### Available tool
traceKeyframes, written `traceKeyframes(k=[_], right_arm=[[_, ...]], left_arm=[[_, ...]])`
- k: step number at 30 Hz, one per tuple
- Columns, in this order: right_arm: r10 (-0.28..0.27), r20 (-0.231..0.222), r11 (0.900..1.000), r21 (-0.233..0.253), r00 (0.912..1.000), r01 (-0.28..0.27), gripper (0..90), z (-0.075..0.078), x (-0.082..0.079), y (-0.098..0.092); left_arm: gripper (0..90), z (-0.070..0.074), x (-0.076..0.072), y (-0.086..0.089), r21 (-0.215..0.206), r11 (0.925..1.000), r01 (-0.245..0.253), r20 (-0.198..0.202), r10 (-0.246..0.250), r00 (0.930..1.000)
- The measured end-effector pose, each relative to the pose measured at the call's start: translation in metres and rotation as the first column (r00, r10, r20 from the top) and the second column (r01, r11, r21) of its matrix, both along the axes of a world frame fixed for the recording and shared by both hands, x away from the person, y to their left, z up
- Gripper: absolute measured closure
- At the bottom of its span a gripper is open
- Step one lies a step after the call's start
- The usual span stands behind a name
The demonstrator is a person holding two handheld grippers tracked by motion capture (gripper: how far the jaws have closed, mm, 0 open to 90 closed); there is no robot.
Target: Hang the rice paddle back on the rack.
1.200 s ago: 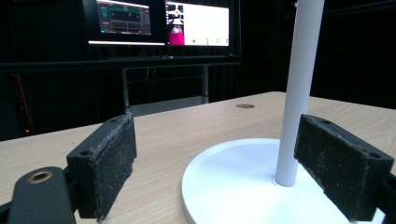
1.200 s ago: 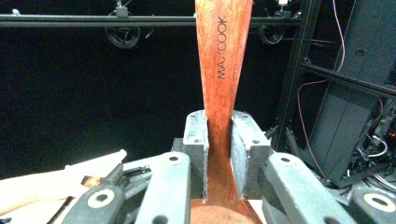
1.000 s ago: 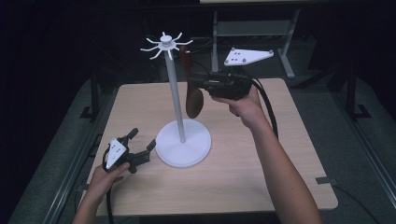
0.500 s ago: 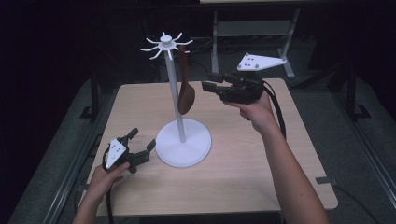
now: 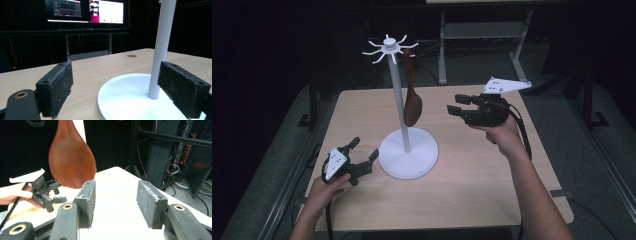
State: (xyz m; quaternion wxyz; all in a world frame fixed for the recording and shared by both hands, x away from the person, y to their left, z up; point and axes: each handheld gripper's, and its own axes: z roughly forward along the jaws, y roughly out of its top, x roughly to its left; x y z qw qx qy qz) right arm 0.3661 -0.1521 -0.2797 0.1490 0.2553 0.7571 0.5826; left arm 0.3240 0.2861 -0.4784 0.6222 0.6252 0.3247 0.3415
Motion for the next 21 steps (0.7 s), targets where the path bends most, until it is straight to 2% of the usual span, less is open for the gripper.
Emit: traceKeyframes(k=[10,12,14,21], right_arm=[[-0.05,-0.05,0.999,-0.014,0.9975,0.049,47.7,-0.029,-0.007,-0.027],[-0.064,-0.06,0.998,-0.017,0.9961,0.063,47.4,-0.034,-0.009,-0.032],[-0.077,-0.073,0.997,-0.036,0.9944,0.074,47.2,-0.041,-0.012,-0.039],[-0.105,-0.103,0.993,-0.056,0.9891,0.1,45.9,-0.055,-0.019,-0.052]], left_arm=[[12.5,0.0,0.0,-0.001,-0.006,1.0,0.002,0.002,-0.002,1.0],[12.5,0.0,0.0,-0.001,-0.011,0.9999,0.003,0.003,-0.003,1.0],[12.5,0.0,0.0,0.0,0.004,1.0,0.001,0.002,-0.001,1.0],[12.5,0.0,-0.001,-0.001,-0.009,1.0,0.0,-0.003,0.0,1.0]])
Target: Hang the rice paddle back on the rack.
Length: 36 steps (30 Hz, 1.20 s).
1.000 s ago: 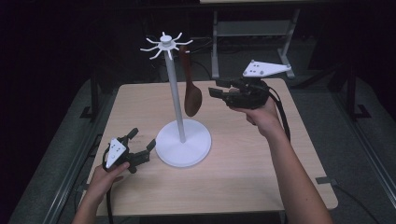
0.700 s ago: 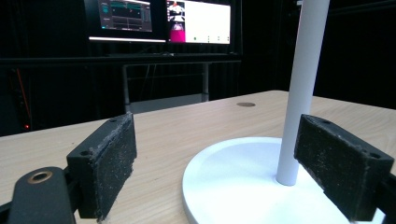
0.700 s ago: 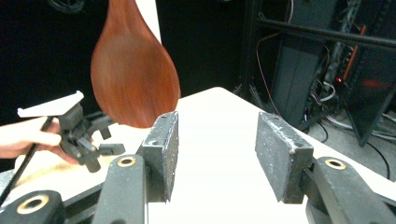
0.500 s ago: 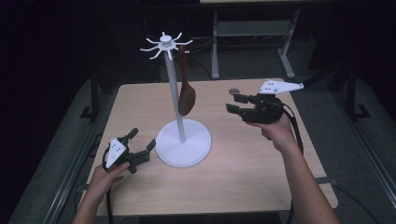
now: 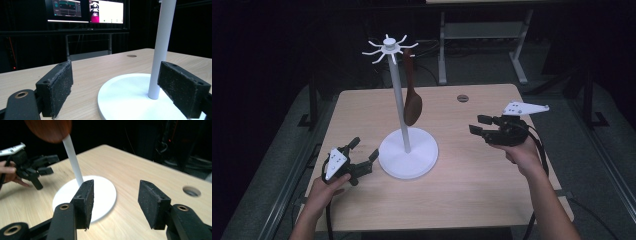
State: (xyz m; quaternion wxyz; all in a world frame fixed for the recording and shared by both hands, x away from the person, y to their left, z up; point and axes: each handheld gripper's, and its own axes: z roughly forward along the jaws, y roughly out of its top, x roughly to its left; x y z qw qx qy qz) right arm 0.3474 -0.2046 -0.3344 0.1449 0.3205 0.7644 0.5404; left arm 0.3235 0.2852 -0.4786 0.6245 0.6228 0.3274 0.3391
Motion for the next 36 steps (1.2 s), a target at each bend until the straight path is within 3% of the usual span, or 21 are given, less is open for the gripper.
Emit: traceKeyframes(k=[20,26,30,36], right_arm=[[-0.088,-0.091,0.994,-0.072,0.992,0.082,38.0,-0.069,-0.027,-0.041],[-0.134,-0.118,0.988,-0.088,0.9839,0.124,38.3,-0.093,-0.038,-0.052],[-0.162,-0.145,0.982,-0.125,0.9762,0.144,38.5,-0.107,-0.042,-0.057],[-0.167,-0.171,0.98,-0.135,0.9711,0.145,38.5,-0.115,-0.041,-0.059]], left_arm=[[12.5,0.0,-0.001,0.001,0.012,0.9999,0.001,0.009,-0.001,1.0],[12.5,0.0,-0.001,0.001,0.014,0.9999,0.001,0.016,-0.002,0.9999],[12.5,0.0,-0.001,0.001,0.016,0.9999,-0.001,0.015,0.0,0.9999],[12.5,0.0,-0.002,0.001,0.013,0.9999,-0.002,0.019,0.001,0.9998]])
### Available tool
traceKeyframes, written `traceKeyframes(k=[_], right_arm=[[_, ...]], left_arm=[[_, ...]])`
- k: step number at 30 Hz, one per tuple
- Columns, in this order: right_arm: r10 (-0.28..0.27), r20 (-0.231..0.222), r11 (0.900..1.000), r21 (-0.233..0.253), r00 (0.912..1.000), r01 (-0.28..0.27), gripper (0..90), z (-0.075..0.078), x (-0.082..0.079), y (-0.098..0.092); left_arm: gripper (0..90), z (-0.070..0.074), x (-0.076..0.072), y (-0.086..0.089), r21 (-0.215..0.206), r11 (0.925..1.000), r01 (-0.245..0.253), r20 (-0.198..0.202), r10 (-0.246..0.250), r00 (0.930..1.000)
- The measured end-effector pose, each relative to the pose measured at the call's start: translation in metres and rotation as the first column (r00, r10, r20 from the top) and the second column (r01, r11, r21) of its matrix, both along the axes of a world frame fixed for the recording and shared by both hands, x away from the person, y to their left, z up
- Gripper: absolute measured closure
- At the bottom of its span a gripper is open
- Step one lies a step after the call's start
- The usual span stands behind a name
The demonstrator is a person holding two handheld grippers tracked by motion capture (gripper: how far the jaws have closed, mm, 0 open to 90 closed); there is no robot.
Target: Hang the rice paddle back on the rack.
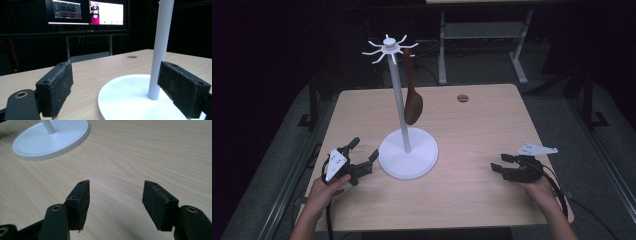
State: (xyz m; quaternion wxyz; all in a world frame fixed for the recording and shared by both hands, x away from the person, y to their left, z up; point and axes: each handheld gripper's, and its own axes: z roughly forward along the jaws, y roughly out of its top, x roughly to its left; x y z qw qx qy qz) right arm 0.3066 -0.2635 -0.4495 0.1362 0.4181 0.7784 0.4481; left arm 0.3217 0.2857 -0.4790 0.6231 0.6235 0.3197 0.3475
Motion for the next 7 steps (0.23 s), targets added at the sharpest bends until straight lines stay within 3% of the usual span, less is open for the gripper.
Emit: traceKeyframes(k=[7], right_arm=[[-0.012,0.007,1.0,0.017,0.9999,0.011,38.4,0.0035,-0.0014,-0.0023]], left_arm=[[12.5,0.0001,0.0002,0.0002,0.0,1.0,-0.001,-0.002,0.001,1.0]])
